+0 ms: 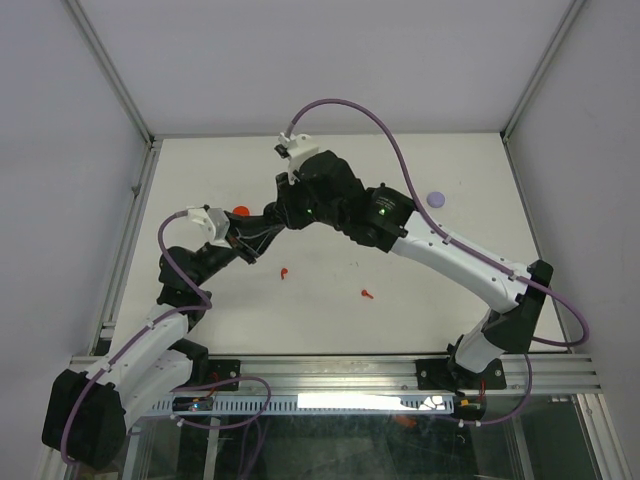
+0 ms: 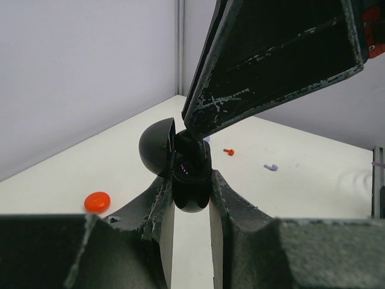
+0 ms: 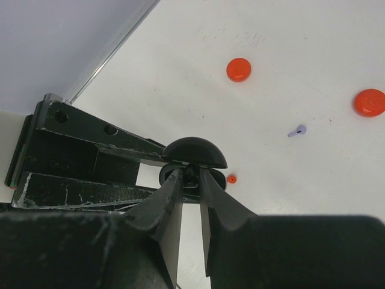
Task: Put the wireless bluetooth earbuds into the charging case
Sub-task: Place the earbud in the charging case.
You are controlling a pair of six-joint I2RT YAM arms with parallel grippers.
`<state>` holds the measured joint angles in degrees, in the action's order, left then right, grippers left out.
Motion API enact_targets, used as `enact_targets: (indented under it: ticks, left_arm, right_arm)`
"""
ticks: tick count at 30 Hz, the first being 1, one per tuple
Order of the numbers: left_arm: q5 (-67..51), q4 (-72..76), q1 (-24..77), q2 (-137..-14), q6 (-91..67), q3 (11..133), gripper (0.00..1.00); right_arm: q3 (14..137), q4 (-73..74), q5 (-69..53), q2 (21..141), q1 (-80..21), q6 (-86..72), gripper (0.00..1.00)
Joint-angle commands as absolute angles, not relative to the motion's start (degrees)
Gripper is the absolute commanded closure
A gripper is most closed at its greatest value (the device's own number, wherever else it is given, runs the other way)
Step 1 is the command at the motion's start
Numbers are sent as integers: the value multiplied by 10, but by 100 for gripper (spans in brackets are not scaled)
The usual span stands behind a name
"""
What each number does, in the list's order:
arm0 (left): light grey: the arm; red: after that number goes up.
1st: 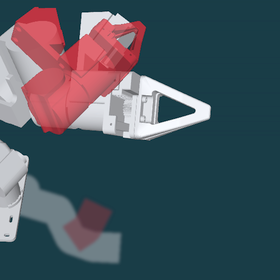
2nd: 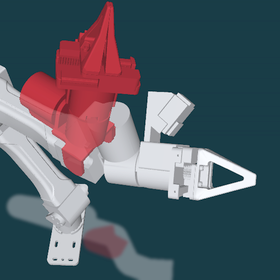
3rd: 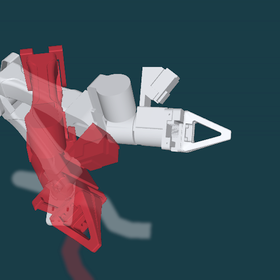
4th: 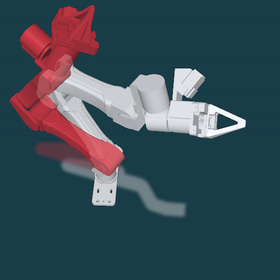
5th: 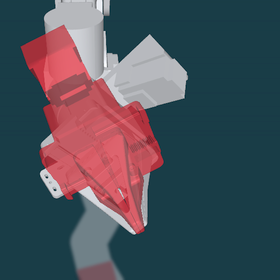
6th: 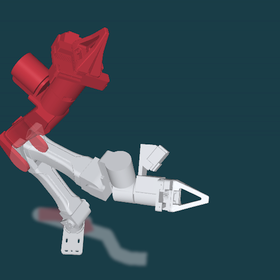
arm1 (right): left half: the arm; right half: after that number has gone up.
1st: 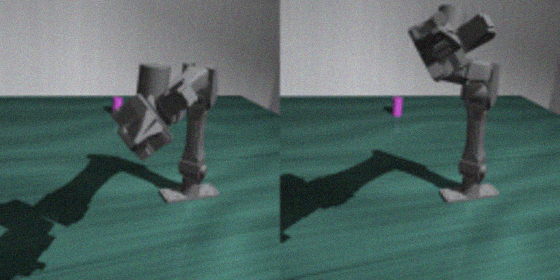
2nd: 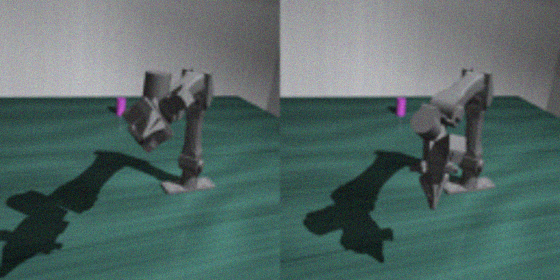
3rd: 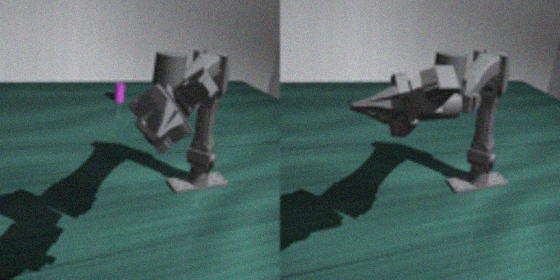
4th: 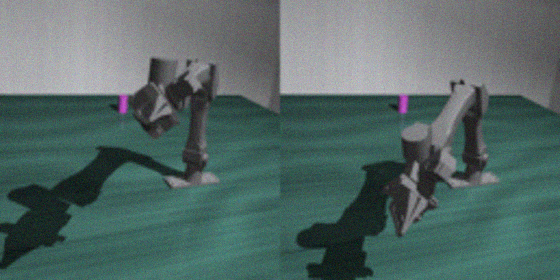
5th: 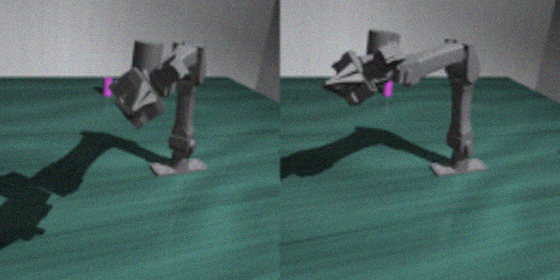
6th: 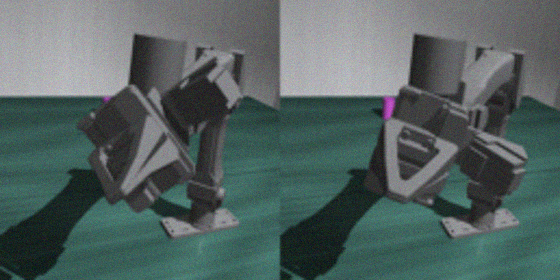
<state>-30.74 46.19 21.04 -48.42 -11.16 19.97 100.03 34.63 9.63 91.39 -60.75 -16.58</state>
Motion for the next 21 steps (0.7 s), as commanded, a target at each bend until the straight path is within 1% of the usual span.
enact_targets:
  ticks: [1, 6, 11, 16, 21]
  left_arm:
    - [-336, 498, 214, -486, -112, 209, 100]
    - [-369, 515, 214, -493, -123, 211, 100]
    - [-395, 528, 214, -502, -134, 213, 100]
    - [-421, 552, 214, -512, -153, 212, 100]
    - [-444, 575, 214, -520, -169, 213, 100]
  right_arm:
    - [1034, 349, 81, 907, -610, -144, 80]
    - [1039, 359, 57, 911, -610, -127, 80]
    - [1052, 376, 46, 917, -610, -117, 77]
    - [1051, 381, 9, 915, -610, -95, 77]
    - [1047, 391, -2, 911, -610, -79, 78]
